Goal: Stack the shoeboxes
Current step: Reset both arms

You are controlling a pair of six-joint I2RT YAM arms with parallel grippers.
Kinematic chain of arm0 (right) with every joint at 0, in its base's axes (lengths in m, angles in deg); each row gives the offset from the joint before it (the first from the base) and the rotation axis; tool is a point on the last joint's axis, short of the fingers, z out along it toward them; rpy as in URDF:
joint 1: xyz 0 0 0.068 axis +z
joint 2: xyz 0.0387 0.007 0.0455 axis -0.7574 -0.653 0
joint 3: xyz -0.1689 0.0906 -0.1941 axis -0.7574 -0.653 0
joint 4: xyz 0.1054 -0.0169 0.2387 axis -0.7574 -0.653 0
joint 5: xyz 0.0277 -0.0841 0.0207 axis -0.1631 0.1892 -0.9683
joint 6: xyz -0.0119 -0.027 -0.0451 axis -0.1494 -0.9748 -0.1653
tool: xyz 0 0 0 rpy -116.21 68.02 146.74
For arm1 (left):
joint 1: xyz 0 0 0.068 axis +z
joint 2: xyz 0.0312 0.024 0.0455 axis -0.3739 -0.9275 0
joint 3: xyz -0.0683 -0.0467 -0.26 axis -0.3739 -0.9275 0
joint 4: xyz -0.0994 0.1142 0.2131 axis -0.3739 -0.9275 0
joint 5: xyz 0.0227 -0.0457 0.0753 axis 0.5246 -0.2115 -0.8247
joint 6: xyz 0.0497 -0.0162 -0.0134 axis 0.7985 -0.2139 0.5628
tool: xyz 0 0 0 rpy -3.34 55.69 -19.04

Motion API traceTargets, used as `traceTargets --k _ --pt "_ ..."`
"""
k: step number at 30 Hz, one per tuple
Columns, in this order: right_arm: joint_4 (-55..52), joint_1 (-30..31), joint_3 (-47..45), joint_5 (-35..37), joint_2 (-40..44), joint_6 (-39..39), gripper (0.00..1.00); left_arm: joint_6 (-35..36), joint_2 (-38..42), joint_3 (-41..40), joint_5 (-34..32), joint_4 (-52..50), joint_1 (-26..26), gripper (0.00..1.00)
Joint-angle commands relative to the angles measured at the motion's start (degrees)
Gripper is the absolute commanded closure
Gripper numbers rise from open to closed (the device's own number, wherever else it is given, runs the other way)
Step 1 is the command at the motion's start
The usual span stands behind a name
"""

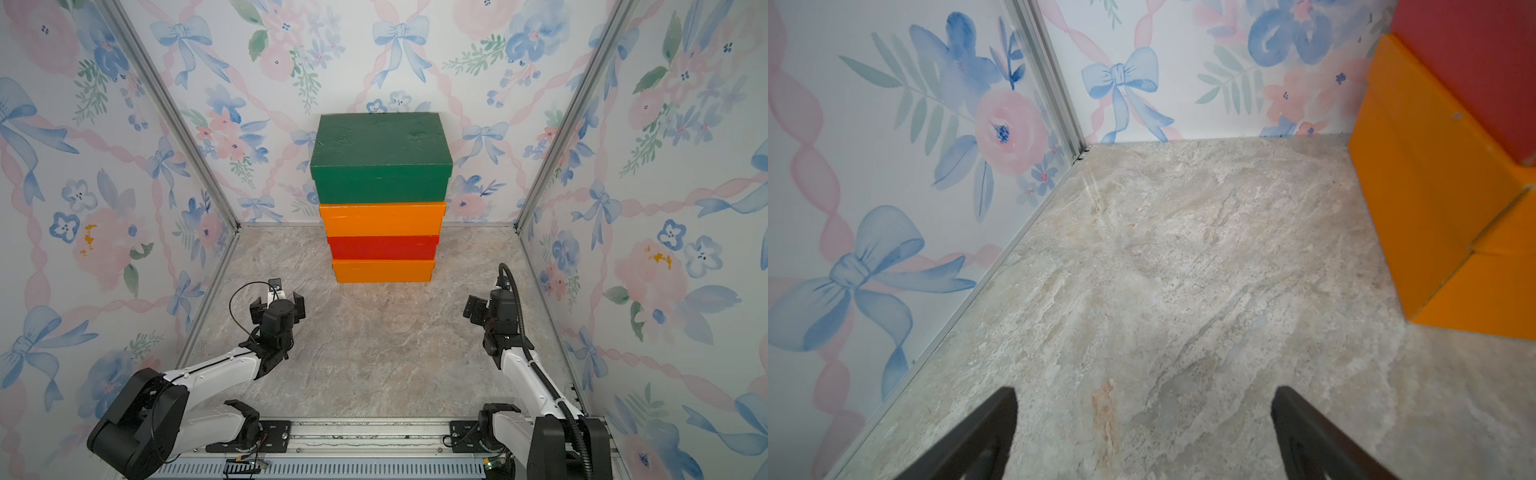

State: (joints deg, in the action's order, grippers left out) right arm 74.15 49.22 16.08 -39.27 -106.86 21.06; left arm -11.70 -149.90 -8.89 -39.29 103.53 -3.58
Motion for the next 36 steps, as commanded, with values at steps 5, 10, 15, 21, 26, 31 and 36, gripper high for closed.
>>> traceTargets --k 5,10,15,21,26,31,36 --pt "1.7 4.12 -6.53 11.25 4.95 -1.93 0.03 1.17 7.03 -9.59 -7.38 6.79 -2.65 0.02" --pt "0.96 6.14 -6.5 14.21 5.39 -2.27 0.03 5.01 7.47 -10.39 -11.61 6.33 -6.87 0.02" --pt "2.16 7.3 -6.16 16.09 4.15 -2.5 0.03 4.27 8.75 -11.27 -17.12 5.75 -9.14 0.02" --pt "8.12 7.39 -7.37 17.48 3.07 -2.35 0.03 3.37 13.39 -13.24 -17.92 5.92 -8.61 0.02" --pt "11.77 7.39 -7.91 19.24 2.03 -2.45 0.03 7.18 14.07 -13.18 0.28 5.83 -3.2 0.02" --pt "13.0 7.39 -7.65 19.61 0.78 -2.75 0.03 6.35 14.28 -13.17 0.71 6.39 -1.56 0.02" --pt "16.99 7.47 -8.1 19.62 -0.56 -3.7 0.03 6.35 14.0 -13.45 4.79 8.52 0.76 0.02"
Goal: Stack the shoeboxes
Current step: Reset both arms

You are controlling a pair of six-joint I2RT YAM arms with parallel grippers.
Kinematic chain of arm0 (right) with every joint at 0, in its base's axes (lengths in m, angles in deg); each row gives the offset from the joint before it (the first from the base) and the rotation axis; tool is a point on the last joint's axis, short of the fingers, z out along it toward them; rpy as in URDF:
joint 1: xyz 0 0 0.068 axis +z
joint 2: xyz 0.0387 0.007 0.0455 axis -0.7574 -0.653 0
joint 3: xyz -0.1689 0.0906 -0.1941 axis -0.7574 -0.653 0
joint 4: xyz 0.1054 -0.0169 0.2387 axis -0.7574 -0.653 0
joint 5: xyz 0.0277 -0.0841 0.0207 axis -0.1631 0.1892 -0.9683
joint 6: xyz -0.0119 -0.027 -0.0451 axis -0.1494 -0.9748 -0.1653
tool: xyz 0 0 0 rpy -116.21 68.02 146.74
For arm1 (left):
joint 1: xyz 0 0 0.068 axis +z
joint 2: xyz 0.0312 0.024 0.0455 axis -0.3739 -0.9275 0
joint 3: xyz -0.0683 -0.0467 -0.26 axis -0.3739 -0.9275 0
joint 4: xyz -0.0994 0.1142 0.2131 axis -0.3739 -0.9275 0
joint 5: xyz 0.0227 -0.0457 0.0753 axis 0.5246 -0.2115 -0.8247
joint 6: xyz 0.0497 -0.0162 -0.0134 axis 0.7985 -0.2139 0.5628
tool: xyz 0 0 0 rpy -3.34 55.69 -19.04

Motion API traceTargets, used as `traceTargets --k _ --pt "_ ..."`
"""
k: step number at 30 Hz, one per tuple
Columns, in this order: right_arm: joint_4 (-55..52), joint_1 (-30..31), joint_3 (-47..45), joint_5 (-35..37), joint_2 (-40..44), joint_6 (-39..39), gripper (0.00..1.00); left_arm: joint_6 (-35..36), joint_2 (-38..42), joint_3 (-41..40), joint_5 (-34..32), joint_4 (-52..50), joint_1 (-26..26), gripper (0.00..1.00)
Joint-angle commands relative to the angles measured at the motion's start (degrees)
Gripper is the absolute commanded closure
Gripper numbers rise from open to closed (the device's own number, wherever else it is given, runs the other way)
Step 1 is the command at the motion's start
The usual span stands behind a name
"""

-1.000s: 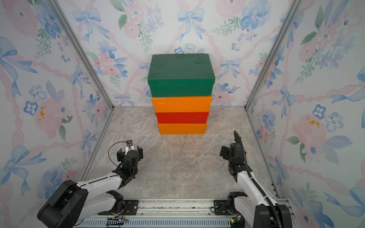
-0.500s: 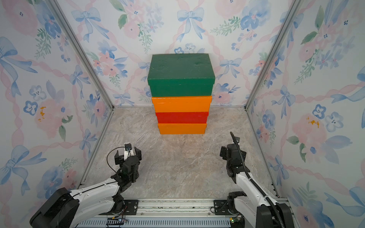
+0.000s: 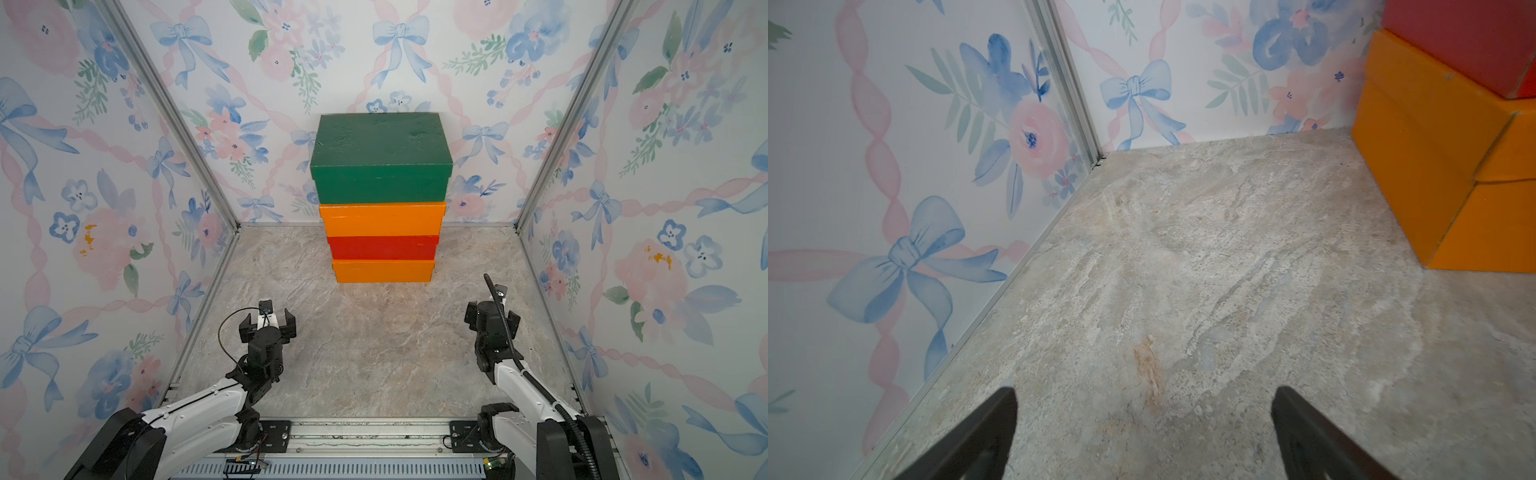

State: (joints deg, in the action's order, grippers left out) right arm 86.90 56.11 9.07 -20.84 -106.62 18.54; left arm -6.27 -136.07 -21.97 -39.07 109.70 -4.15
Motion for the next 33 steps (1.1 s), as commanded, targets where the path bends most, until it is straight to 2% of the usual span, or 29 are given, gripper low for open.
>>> traceTargets --k 1,7,14,23,30,33 --pt "5.04 0.68 -1.14 1.19 -1.11 -1.45 0.03 1.01 0.2 -0.45 5.56 2.7 1.8 0.02" --pt "12.75 1.52 -2.58 0.93 -3.19 -3.62 0.03 2.25 0.26 -1.86 10.51 7.51 3.99 0.02" --pt "21.03 2.49 -3.44 0.44 -6.81 -5.49 0.03 2.95 -4.48 -0.81 11.33 12.23 5.34 0.02" --pt "25.68 3.32 -3.01 -0.39 -10.16 -7.16 0.03 5.86 -8.34 -2.09 14.26 22.2 6.24 0.02" --pt "33.4 3.32 -2.24 -0.41 -15.75 -9.12 0.03 7.71 -14.37 -1.37 15.95 30.42 7.25 0.02" --pt "32.99 3.32 -1.47 -0.08 -16.52 -9.37 0.03 8.28 -17.21 -0.43 16.73 32.87 7.66 0.02"
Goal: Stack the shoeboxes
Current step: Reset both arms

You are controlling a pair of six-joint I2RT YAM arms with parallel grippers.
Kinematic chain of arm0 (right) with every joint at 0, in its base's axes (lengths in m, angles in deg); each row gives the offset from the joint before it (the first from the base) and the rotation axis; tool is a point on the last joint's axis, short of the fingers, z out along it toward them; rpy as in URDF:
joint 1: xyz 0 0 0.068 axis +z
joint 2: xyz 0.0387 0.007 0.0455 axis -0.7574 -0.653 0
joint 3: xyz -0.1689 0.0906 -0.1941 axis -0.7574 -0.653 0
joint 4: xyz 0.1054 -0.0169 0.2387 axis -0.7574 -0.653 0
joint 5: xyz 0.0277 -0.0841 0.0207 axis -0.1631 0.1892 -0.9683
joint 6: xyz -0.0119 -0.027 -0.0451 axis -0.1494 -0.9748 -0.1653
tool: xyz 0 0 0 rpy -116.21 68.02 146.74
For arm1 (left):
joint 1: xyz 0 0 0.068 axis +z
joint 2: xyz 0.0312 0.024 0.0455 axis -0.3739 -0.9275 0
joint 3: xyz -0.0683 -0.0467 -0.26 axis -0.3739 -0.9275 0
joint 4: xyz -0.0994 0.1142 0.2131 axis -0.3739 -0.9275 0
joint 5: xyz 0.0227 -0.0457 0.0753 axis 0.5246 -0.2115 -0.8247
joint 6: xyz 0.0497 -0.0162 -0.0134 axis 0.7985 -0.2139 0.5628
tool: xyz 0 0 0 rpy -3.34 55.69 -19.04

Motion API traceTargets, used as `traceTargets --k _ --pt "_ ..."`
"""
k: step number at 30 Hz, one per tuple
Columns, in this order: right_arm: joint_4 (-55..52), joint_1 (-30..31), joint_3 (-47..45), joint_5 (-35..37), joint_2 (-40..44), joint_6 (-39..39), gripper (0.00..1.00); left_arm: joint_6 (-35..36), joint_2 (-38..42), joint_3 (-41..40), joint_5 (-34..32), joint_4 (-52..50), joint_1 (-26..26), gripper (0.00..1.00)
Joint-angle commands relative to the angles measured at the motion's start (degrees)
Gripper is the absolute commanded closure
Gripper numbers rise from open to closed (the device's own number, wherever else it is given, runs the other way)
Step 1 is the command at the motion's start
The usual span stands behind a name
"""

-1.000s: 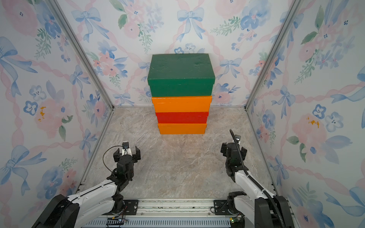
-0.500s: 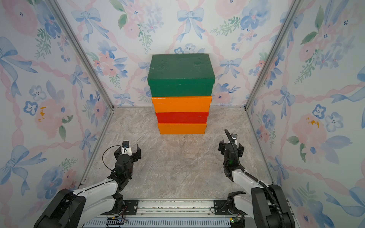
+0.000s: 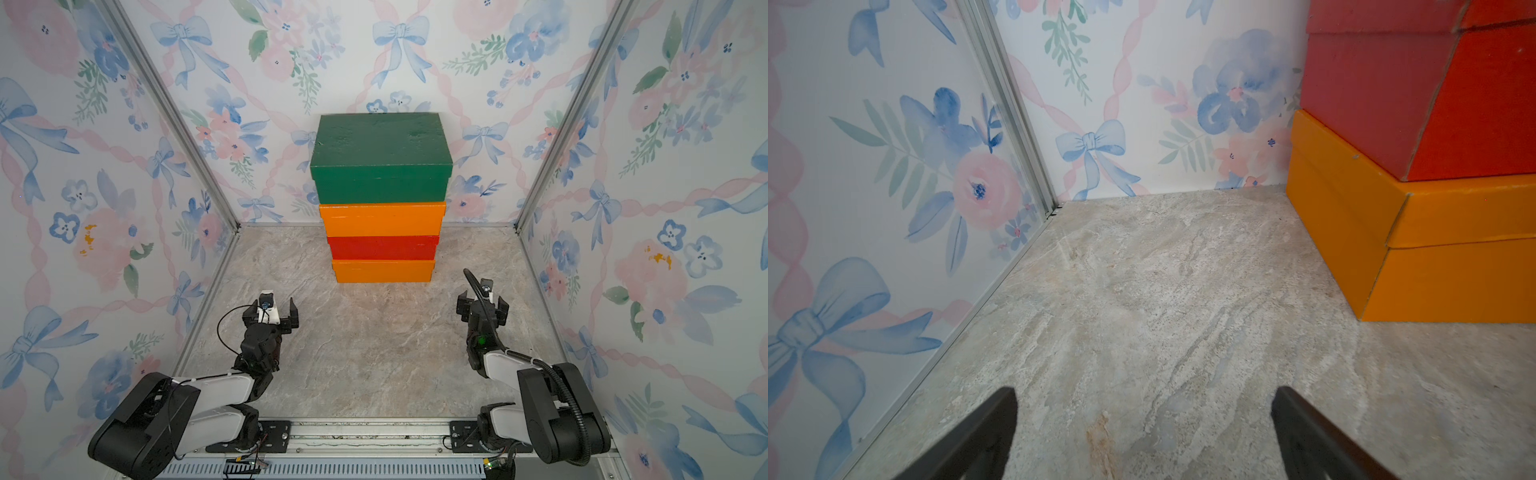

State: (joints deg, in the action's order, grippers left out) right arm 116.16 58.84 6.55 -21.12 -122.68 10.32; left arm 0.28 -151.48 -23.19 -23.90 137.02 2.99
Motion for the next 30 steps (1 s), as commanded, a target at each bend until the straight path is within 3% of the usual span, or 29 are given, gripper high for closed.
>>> traceTargets --k 1,4,7,11,14,22,27,30 --pt "3.76 0.59 0.84 0.04 -0.18 -1.1 0.03 1.79 -2.49 0.83 1.84 6.47 0.62 0.02" --pt "13.1 0.3 -2.06 -0.3 -2.56 -2.25 0.03 2.33 -5.19 0.98 3.14 11.03 0.98 0.02" --pt "30.2 0.58 -4.72 0.47 -12.58 -4.17 0.03 2.67 -8.71 0.49 4.16 16.24 1.75 0.02" --pt "22.63 2.08 -2.55 1.4 -10.52 -4.94 0.03 1.82 -14.94 -3.44 1.76 30.99 2.48 0.02" --pt "24.82 2.26 -2.94 1.56 -11.51 -5.52 0.03 -0.65 -17.16 -5.44 2.3 36.43 4.37 0.02" --pt "26.42 2.77 -3.42 1.82 -12.01 -6.11 0.03 0.23 -20.63 -7.72 5.35 43.37 4.64 0.02" --pt "36.06 4.12 -6.75 1.24 -15.12 -7.99 0.03 0.94 -20.8 -7.98 7.17 44.15 4.64 0.02" --pt "36.0 3.93 -6.56 0.59 -15.33 -7.98 0.03 1.2 -21.14 -7.66 7.55 44.0 4.64 0.02"
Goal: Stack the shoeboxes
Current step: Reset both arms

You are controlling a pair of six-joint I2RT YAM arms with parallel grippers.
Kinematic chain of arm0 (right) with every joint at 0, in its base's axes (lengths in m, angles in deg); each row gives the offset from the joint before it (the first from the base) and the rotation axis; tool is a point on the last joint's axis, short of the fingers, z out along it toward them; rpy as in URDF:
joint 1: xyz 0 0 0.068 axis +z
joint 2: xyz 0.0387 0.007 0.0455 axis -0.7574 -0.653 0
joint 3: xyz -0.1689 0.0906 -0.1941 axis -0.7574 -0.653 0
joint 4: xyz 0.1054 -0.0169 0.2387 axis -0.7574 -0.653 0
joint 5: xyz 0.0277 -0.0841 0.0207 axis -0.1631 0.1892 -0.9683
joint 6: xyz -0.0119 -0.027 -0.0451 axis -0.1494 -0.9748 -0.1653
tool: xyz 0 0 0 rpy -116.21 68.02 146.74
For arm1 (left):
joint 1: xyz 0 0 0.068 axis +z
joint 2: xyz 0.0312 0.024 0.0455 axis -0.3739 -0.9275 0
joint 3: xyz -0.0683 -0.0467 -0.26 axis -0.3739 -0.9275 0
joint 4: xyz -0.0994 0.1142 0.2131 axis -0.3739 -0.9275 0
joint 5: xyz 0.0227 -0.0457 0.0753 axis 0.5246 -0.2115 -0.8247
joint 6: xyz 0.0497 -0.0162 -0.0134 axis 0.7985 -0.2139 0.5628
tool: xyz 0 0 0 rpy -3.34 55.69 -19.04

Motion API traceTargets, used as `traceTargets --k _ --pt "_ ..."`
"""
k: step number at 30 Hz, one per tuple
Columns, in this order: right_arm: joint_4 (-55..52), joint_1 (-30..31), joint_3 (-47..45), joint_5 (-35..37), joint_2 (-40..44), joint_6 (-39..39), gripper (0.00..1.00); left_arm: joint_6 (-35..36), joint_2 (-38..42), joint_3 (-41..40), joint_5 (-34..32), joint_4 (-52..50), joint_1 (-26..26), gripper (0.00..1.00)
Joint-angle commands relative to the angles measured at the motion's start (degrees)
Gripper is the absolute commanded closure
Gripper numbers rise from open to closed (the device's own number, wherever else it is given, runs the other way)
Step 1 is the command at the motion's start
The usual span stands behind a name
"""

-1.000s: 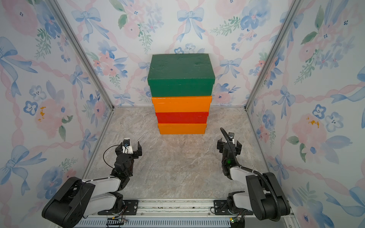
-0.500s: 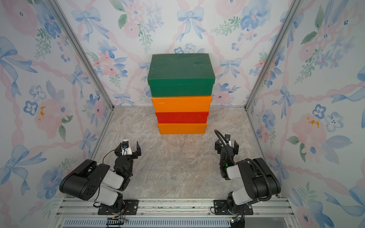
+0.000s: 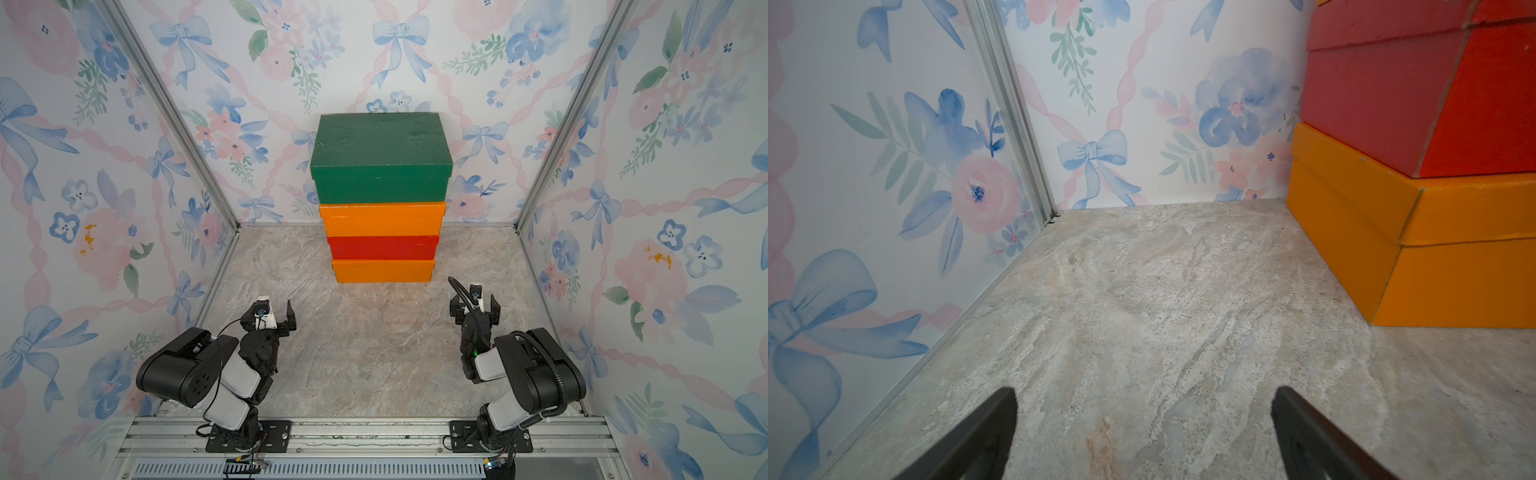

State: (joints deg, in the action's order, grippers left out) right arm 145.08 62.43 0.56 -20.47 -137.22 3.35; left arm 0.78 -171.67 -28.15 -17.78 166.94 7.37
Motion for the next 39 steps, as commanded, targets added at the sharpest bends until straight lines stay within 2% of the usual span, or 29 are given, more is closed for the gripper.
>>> traceTargets --k 1,2,4,8,10,11,13,17,19,39 --pt "6.72 -0.17 -0.52 -1.18 -0.88 -0.4 0.03 0.87 -1.13 -2.5 1.62 14.14 0.28 0.02" --pt "4.19 -1.65 0.24 -3.76 -1.3 0.84 0.03 1.04 -1.38 -2.23 1.93 14.1 0.29 0.02" --pt "2.86 -1.05 2.68 -1.69 -3.09 -0.04 0.03 1.46 -1.37 -1.9 2.66 13.66 0.27 0.02" --pt "-1.89 -2.13 4.21 -2.74 -1.78 1.23 0.03 1.66 -0.61 -1.02 3.24 11.0 0.29 0.02" --pt "-10.43 -3.58 7.64 -3.5 -0.48 3.21 0.03 1.59 -0.28 -0.55 3.26 9.81 0.33 0.02" --pt "-16.13 -5.0 9.91 -5.79 0.16 4.7 0.03 1.44 -0.01 -0.15 3.46 8.54 0.52 0.02" --pt "-20.31 -8.75 11.01 -11.46 1.3 7.31 0.03 0.72 1.18 1.37 5.48 4.09 1.41 0.02" --pt "-18.6 -8.14 10.76 -10.08 0.67 6.75 0.03 -2.41 2.43 8.92 11.24 -12.06 5.71 0.02" --pt "-19.26 -8.11 10.92 -10.08 0.94 6.79 0.03 -5.23 2.63 10.54 15.2 -15.7 8.92 0.02" --pt "-18.85 -7.92 10.77 -9.82 0.94 6.75 0.03 -5.43 2.95 10.38 14.97 -15.7 9.05 0.02"
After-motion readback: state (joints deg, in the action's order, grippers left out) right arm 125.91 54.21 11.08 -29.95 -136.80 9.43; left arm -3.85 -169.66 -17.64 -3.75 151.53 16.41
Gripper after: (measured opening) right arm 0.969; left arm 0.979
